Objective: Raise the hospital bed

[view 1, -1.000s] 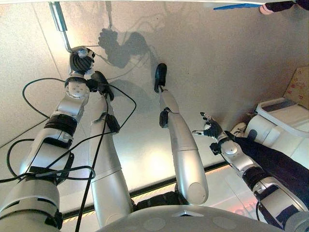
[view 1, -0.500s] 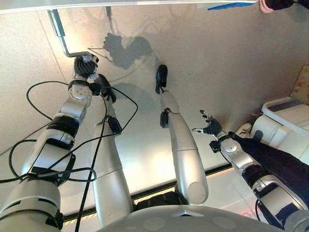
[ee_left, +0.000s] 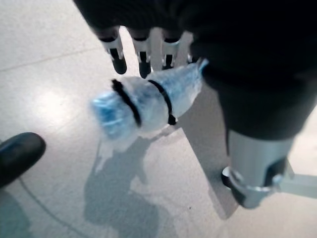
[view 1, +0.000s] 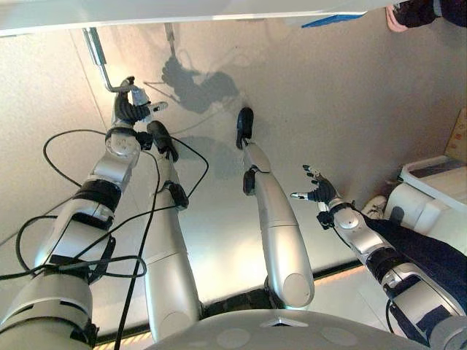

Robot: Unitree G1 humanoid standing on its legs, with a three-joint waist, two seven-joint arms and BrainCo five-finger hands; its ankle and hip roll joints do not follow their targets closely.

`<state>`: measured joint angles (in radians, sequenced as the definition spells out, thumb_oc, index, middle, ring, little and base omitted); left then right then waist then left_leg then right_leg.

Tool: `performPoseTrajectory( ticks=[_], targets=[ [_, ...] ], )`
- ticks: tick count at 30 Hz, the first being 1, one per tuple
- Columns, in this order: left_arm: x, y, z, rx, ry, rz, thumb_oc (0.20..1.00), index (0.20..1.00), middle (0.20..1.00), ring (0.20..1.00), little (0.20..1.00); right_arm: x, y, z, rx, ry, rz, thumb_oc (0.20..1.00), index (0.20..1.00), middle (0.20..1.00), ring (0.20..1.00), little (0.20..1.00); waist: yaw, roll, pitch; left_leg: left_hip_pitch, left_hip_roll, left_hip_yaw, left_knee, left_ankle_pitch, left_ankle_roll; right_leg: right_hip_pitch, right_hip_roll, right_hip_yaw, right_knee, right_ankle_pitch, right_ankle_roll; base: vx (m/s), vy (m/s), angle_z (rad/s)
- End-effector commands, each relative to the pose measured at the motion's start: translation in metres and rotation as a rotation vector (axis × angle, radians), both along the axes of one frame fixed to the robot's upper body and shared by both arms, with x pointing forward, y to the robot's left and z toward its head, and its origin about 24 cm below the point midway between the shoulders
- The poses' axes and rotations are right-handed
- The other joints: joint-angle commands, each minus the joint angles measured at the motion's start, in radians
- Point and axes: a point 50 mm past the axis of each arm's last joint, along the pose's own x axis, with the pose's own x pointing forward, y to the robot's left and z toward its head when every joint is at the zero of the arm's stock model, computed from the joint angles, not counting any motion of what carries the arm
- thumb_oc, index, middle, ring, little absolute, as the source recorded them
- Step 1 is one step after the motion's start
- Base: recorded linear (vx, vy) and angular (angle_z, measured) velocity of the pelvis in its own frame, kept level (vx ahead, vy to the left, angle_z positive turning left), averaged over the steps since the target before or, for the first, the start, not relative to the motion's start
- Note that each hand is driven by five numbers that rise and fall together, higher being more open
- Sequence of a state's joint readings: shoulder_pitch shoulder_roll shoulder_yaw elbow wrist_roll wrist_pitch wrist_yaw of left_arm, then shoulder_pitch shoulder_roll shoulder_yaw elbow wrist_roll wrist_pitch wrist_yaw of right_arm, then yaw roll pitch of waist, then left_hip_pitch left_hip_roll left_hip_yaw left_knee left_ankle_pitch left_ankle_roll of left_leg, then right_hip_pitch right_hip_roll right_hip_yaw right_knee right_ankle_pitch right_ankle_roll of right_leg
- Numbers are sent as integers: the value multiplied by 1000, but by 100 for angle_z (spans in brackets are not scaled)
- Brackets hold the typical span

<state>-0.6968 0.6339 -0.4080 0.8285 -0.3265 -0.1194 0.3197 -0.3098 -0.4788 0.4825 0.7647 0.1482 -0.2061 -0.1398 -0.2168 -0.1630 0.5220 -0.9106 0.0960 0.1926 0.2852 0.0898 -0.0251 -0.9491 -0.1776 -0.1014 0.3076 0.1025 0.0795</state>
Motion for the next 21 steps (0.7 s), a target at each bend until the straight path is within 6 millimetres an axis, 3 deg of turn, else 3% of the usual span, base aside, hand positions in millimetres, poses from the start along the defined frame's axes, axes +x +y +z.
performPoseTrajectory(
  ticks=[1,2,4,5,6,7,8,10,11,12,13,15,16,20,21],
  targets=[
    [-2,-13,-6,-17,-14,-68,1000,1000,1000,1000,1000,-19,-19,-16,-57,87,-40,1000,1000,1000,1000,1000,34,3,-2,30,-17,-31,60,-51,-37,49,13,-39,1,-14,68,-35,-45,-4],
    [-9,-15,-25,-46,41,-70,1000,1000,1000,1000,1000,-23,-22,-21,-60,115,-60,1000,1000,1000,1000,1000,39,12,-2,71,-14,-26,55,-50,-40,90,12,-46,0,-17,67,-43,-62,-3],
    [-13,-15,-35,-67,67,-68,1000,1000,1000,1000,1000,-25,-24,-24,-63,126,-69,1000,1000,1000,1000,1000,42,16,-2,98,-14,-25,50,-50,-41,116,13,-47,-3,-19,66,-18,-44,-1],
    [-25,-15,-57,-111,124,-62,1000,1000,1000,1000,1000,-29,-25,-28,-65,148,-82,1000,1000,1000,1000,1000,50,26,-2,159,-17,-23,35,-49,-42,174,16,-52,-8,-25,66,0,0,0],
    [-25,-15,-57,-111,125,-61,1000,1000,1000,1000,1000,-29,-25,-28,-65,149,-82,1000,1000,1000,1000,1000,50,25,-2,161,-17,-22,34,-49,-43,175,16,-52,-9,-25,66,6,-31,-5],
    [-33,-15,-69,-140,157,-56,1000,1000,1000,1000,1000,-32,-27,-30,-71,160,-90,1000,1000,1000,1000,1000,54,32,-2,190,-17,-20,29,-49,-44,205,15,-55,-12,-28,66,-28,-11,-5],
    [-48,-18,-94,-178,232,-58,1000,1000,1000,1000,1000,-33,-33,-34,-85,186,-115,1000,1000,1000,1000,1000,66,48,-2,245,-22,-13,9,-22,-38,260,13,-63,-23,-14,57,-28,-11,-6],
    [-48,-18,-94,-178,232,-58,1000,1000,1000,1000,1000,-33,-33,-34,-85,186,-115,1000,1000,1000,1000,1000,66,48,-2,246,-22,-13,8,-22,-38,261,13,-63,-24,-14,57,7,-1,-1],
    [-68,-19,-120,-200,324,-57,1000,1000,1000,1000,1000,-38,-39,-37,-93,210,-135,1000,1000,1000,1000,1000,80,62,-2,325,-23,-14,-4,-29,-38,338,17,-69,-28,-26,57,77,-7,9],
    [-78,-22,-133,-204,371,-65,1000,1000,1000,1000,1000,-43,-44,-40,-102,234,-152,1000,1000,1000,1000,1000,87,69,-2,362,-24,-15,-9,-31,-39,378,17,-71,-30,-31,59,142,-7,10],
    [-99,-13,-154,-231,451,-13,1000,1000,1000,1000,1000,-50,-49,-45,-104,263,-178,1000,1000,1000,1000,1000,97,81,-2,445,-22,-12,-29,-36,-40,456,20,-76,-39,-40,62,99,-9,6],
    [-99,-13,-154,-231,451,-13,1000,1000,1000,1000,1000,-50,-49,-45,-104,264,-178,1000,1000,1000,1000,1000,97,81,-2,446,-22,-12,-29,-36,-40,457,20,-76,-40,-40,62,72,0,10],
    [-131,-7,-183,-276,579,54,1000,1000,1000,1000,1000,-60,-56,-53,-106,312,-227,1000,1000,1000,1000,1000,113,100,-2,561,-23,-10,-65,-38,-46,575,29,-84,-59,-52,65,132,0,22],
    [-148,-11,-196,-294,632,46,1000,1000,1000,1000,1000,-70,-60,-60,-105,349,-247,1000,1000,1000,1000,1000,121,115,-26,613,-23,-13,-89,-36,-48,622,31,-89,-77,-58,68,92,-3,6],
    [-172,-9,-215,-269,758,76,1000,1000,1000,1000,1000,-82,-61,-69,-92,401,-284,1000,1000,1000,1000,1000,127,127,-57,662,-19,-18,-111,-35,-52,669,33,-89,-93,-63,71,142,-4,9]
  ],
)
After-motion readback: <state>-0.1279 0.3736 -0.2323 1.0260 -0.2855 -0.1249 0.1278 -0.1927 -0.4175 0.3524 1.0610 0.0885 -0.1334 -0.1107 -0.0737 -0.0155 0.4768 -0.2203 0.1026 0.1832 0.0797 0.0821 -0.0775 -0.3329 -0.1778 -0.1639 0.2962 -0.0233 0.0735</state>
